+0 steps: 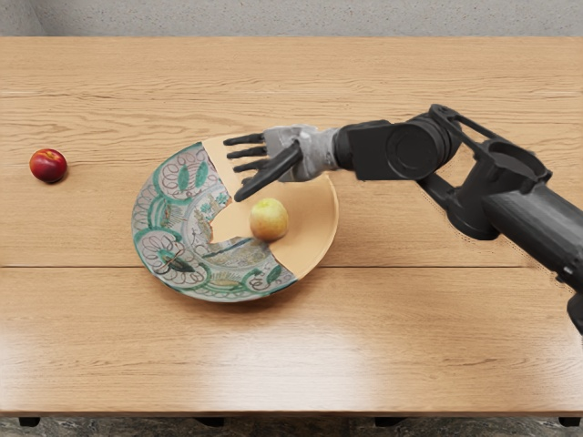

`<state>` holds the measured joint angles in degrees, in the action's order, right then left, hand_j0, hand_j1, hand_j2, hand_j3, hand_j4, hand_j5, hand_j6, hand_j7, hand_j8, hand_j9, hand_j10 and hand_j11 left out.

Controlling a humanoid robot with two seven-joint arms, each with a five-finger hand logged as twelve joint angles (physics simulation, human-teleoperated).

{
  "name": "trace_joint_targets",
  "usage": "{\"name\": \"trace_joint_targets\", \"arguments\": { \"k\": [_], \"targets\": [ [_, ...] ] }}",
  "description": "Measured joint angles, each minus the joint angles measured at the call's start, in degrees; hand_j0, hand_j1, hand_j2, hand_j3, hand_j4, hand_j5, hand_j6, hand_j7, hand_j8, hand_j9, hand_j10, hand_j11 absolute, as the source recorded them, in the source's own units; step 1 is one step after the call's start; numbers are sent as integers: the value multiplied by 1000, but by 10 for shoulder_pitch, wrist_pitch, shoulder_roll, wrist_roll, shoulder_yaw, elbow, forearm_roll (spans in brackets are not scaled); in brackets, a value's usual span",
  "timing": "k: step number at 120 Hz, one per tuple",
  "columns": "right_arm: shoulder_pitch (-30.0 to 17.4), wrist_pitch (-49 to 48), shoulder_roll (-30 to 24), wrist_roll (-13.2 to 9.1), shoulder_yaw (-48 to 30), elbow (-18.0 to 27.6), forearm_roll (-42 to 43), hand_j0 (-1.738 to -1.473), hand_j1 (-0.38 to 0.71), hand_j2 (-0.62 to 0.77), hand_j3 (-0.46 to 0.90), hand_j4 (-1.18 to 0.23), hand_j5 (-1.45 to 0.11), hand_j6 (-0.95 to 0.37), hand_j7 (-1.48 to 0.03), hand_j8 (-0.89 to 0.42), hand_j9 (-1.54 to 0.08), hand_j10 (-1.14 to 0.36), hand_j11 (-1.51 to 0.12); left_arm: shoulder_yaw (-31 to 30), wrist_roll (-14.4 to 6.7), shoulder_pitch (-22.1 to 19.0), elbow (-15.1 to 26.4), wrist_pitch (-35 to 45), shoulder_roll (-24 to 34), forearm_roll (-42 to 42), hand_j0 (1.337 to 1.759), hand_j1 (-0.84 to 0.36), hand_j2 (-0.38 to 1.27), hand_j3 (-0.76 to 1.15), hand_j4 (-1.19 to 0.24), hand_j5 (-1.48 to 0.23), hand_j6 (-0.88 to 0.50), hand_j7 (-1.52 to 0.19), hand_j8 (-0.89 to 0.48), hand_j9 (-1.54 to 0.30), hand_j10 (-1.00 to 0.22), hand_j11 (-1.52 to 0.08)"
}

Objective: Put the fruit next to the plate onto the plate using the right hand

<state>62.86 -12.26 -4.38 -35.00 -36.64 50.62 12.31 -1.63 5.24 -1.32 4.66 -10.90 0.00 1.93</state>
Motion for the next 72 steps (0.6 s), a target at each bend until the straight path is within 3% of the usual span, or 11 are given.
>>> {"name": "trace_joint_targets", "arguments": {
  "k": [10, 28, 52, 72],
  "targets": [
    [0, -69, -34, 0, -39, 24, -29, -1657, -285, 5, 0, -73, -93, -54, -95, -40, -95, -40, -96, 0, 0, 0, 0, 0, 0, 0, 1658, 349, 0, 0, -1, 0, -1, 0, -1, 0, -1, 0],
    [-50, -190, -171, 0, -95, 44, -87, -1658, -319, 2, 0, -35, -44, -26, -45, -19, -46, -19, -46, 0, 0, 0, 0, 0, 0, 0, 1658, 349, 0, 0, -1, 0, -1, 0, -1, 0, -1, 0],
    [-145, -222, -310, 0, -156, 49, -108, -1658, -338, 1, 0, -12, -17, -8, -17, -6, -17, -6, -17, 0, 0, 0, 7, 0, 0, 0, 1658, 349, 0, 0, -1, -1, -1, 0, -1, 0, -1, 0],
    [-178, -227, -370, 0, -167, 51, -111, -1658, -344, 1, 0, -4, -7, -2, -8, -1, -7, -2, -8, -1, 0, -1, 14, 0, 0, -1, 1658, 349, 0, 0, -1, -1, -1, -1, -1, -1, -1, -1]
  ]
}}
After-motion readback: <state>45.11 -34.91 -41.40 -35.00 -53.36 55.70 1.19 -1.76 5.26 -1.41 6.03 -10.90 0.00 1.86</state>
